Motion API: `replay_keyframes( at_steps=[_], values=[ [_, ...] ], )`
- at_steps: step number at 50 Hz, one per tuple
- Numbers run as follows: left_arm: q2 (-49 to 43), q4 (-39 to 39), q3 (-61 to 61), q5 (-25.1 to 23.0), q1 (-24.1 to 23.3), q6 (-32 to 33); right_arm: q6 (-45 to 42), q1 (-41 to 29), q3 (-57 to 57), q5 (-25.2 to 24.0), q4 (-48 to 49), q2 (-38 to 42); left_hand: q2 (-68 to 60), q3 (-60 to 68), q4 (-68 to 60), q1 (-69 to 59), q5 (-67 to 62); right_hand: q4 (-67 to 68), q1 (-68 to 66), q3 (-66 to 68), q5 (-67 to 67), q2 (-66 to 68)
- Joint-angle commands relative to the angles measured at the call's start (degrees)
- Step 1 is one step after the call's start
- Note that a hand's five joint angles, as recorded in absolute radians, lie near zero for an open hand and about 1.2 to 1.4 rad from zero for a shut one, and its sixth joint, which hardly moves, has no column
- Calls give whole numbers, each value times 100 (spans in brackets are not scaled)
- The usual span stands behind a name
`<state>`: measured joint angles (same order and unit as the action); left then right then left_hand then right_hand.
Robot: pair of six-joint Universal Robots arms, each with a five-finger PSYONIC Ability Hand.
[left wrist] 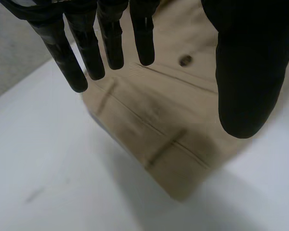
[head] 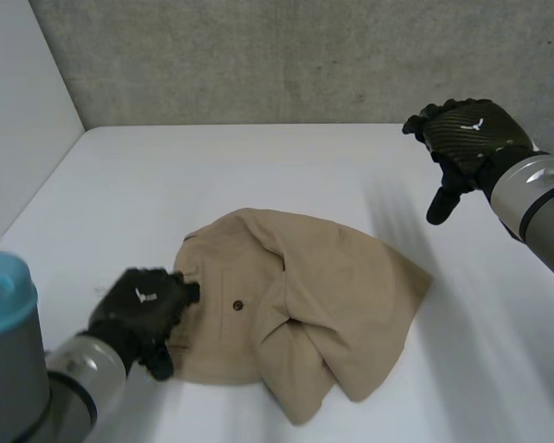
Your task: Fold the shorts.
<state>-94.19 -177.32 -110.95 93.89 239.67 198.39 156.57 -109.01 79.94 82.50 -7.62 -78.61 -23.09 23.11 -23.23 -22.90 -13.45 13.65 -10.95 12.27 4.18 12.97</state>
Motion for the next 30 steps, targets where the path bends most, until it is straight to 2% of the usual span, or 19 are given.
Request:
replay_keyframes(
  at_steps=[1,15,26,28,30],
  values=[
    [-47,-803,-682,-169,53,24,5,-129,92,21,111,47,-495,493,-481,-514,-459,-365,95,-227,-418,-297],
    [-652,-1489,-771,-160,97,77,-13,-138,241,21,208,39,-1352,1350,-1338,-1371,-1316,-365,95,-227,-418,-297],
    [-899,-1691,-735,-160,97,182,-30,-138,285,21,234,39,-1773,1771,-1759,-1792,-1737,-365,95,-227,-418,-297],
    [-925,-1744,-735,-143,97,235,-39,-138,303,21,261,39,-2024,2022,-2010,-2043,-1988,-365,95,-227,-418,-297],
    [-934,-1840,-753,-125,97,314,-39,-138,312,30,287,39,-2795,2793,-2781,-2814,-2759,-365,95,-227,-418,-297]
  ],
)
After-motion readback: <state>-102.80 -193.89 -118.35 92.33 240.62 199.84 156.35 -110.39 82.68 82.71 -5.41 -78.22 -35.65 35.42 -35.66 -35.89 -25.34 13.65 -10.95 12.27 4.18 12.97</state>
